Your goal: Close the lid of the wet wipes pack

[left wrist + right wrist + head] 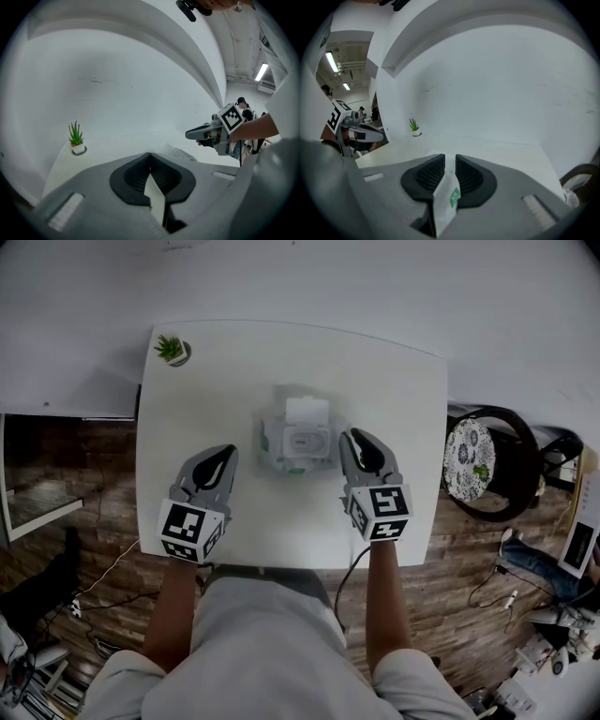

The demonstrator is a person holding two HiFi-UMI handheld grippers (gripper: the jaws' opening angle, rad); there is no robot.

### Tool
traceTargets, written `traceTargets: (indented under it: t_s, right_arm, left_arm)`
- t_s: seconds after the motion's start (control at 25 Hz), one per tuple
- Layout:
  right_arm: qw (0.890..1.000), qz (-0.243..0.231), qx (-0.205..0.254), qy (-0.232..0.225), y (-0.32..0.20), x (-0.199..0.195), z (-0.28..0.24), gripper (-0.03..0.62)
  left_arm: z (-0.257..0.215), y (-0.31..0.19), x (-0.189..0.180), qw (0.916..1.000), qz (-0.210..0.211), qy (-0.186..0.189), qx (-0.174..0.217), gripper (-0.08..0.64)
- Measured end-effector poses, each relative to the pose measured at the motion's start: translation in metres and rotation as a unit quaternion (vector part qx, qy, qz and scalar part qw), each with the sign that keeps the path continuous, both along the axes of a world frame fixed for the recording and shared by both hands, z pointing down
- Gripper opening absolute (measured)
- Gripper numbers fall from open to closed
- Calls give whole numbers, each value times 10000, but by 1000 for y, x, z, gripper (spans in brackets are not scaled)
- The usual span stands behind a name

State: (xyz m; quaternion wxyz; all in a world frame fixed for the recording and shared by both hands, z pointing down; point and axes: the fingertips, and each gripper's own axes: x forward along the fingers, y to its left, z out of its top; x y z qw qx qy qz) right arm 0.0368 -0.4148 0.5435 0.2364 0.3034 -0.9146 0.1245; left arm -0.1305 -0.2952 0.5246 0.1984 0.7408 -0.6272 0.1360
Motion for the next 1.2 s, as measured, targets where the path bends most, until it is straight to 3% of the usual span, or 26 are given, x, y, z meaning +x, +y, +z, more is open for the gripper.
traceTargets:
  t_s: [0.48, 0.76, 1.0, 1.2]
  right_arm:
    - [9922, -1092, -278, 532, -31, -41, 34, 75]
    - [9779, -1920, -326, 761, -42, -57, 44, 75]
    - [9405, -3165, -475, 1144, -38, -71, 43, 75]
    - [9166, -3662, -543, 1508, -42, -77, 50, 75]
  left_arm:
    - [26, -19, 14, 9990, 350, -11, -261, 6]
    - [35, -24, 19, 9980, 515, -165, -331, 6]
    - [36, -23, 25, 9966, 659, -295, -389, 6]
    - [40, -23, 31, 9951, 785, -407, -432, 6]
